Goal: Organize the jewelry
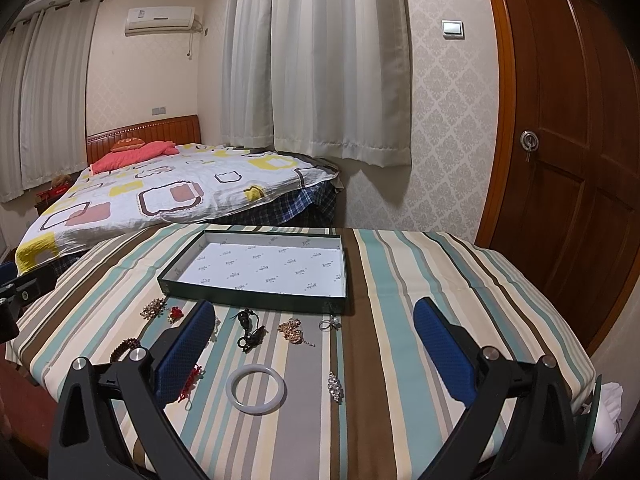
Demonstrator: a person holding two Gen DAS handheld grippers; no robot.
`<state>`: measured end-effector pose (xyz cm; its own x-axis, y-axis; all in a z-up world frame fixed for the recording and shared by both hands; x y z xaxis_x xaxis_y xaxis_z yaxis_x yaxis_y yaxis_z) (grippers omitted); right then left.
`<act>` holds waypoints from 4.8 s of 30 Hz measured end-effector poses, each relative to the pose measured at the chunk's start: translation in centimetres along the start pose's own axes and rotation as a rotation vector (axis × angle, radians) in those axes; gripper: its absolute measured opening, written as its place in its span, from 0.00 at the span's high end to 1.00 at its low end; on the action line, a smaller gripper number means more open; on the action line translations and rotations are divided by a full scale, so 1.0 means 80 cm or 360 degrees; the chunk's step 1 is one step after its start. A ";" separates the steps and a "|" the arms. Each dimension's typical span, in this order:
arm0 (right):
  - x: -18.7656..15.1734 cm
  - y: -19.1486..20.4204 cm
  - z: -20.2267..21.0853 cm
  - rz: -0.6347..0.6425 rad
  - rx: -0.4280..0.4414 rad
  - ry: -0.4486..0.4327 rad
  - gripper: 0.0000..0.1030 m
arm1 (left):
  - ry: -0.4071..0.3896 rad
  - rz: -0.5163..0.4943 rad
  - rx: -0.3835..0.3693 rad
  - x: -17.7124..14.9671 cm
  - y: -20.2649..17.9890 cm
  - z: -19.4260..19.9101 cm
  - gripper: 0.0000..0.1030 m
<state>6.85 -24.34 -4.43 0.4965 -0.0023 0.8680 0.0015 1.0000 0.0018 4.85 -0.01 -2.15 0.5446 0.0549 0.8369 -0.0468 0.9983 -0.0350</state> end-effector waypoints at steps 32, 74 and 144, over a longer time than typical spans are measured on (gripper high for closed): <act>0.005 0.006 0.005 0.0004 0.0003 -0.0004 0.06 | 0.0004 0.0002 -0.0003 -0.002 0.001 -0.003 0.04; -0.080 -0.004 -0.093 0.0000 0.0036 0.0240 0.06 | 0.0336 0.0022 0.0067 -0.103 0.041 -0.163 0.04; -0.061 -0.010 -0.149 -0.0107 0.0208 0.0366 0.86 | 0.0318 0.0028 -0.0097 -0.066 0.010 -0.204 0.80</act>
<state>14.82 -25.17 -14.57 0.6831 -0.0538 0.7283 -0.0636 0.9891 0.1328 15.61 0.84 -15.55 0.6997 0.0694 0.7110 -0.0107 0.9962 -0.0867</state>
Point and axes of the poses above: each gripper's, at about its wrist camera, not at the fingertips, and z roughly against the way its jaws point, y to its left, x to its top, the point moved 7 cm from there along -z, roughly the way its jaws point, and after that the axes turned 3 degrees about y, right-handed, at the moved point
